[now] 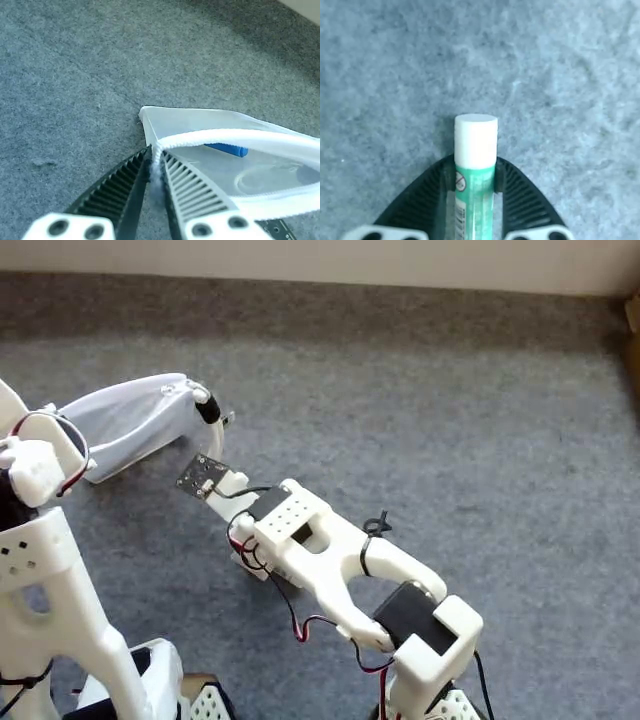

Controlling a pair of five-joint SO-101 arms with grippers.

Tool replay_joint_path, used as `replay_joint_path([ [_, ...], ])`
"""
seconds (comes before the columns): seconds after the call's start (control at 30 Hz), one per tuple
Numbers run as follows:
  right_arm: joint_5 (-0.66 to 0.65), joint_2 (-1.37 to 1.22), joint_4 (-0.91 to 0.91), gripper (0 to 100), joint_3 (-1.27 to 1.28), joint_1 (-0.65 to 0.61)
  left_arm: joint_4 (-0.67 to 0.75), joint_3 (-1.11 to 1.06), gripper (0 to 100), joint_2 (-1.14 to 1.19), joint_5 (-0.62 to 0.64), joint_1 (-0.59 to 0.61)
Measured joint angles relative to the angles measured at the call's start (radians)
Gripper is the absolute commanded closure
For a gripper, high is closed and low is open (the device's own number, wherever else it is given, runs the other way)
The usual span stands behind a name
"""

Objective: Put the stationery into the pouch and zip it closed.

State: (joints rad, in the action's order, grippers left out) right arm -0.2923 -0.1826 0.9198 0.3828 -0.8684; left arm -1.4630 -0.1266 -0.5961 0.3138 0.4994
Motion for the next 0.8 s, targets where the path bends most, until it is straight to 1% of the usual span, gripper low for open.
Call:
replay_joint_path([
  [0.13, 0.0, 0.051, 0.08, 99.4, -0.011, -0.002, 0.0, 0.0, 99, 0.0, 0.0, 0.0],
  [0.3, 0.005, 0.198, 0.117, 99.4, -0.012, -0.002, 0.0, 0.0, 99, 0.0, 0.0, -0.012],
  [0.6, 0.009, 0.393, 0.12, 99.4, 0.012, -0.003, -0.011, 0.0, 99, -0.002, -0.017, -0.169],
  [0.8, 0.009, 0.428, 0.12, 99.4, 0.018, -0.003, -0.034, 0.0, 99, -0.003, -0.025, -0.29],
])
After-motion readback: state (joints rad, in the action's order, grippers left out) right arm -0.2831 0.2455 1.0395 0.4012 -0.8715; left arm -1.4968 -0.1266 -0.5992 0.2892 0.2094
